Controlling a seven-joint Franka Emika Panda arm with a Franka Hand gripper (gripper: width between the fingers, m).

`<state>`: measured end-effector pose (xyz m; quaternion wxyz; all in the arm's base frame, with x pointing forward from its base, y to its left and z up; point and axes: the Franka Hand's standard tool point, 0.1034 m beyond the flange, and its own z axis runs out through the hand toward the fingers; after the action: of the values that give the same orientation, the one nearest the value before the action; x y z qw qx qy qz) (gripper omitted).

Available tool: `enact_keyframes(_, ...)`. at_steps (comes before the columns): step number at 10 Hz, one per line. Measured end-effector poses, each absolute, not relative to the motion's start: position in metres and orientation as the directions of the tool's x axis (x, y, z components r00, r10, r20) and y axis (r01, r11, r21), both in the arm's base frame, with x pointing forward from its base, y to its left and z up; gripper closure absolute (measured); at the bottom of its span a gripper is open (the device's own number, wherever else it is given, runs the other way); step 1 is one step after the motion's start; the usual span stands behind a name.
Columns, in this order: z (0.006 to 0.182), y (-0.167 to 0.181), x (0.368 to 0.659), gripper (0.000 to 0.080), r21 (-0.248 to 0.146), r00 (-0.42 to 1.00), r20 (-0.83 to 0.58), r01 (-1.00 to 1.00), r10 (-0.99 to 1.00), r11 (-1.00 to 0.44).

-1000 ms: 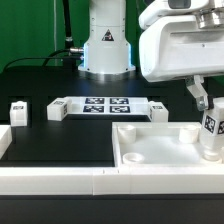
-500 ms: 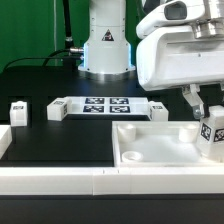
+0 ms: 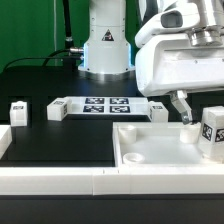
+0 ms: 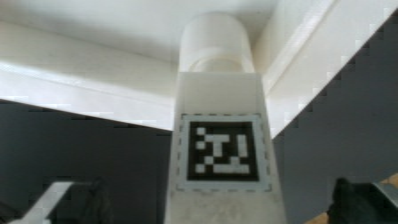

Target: Assemble square table

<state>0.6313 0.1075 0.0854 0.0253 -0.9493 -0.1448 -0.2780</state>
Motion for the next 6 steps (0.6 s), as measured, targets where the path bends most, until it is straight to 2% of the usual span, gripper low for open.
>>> enact_keyframes(1, 0.088, 0.107, 0.632, 0.017, 0.029, 0.811, 0.523, 0.291, 0.263, -0.956)
enact_keyframes(6, 0.136, 0.097, 0.643, 0.015, 0.018, 0.845, 0.459, 0.301, 0.275, -0.953)
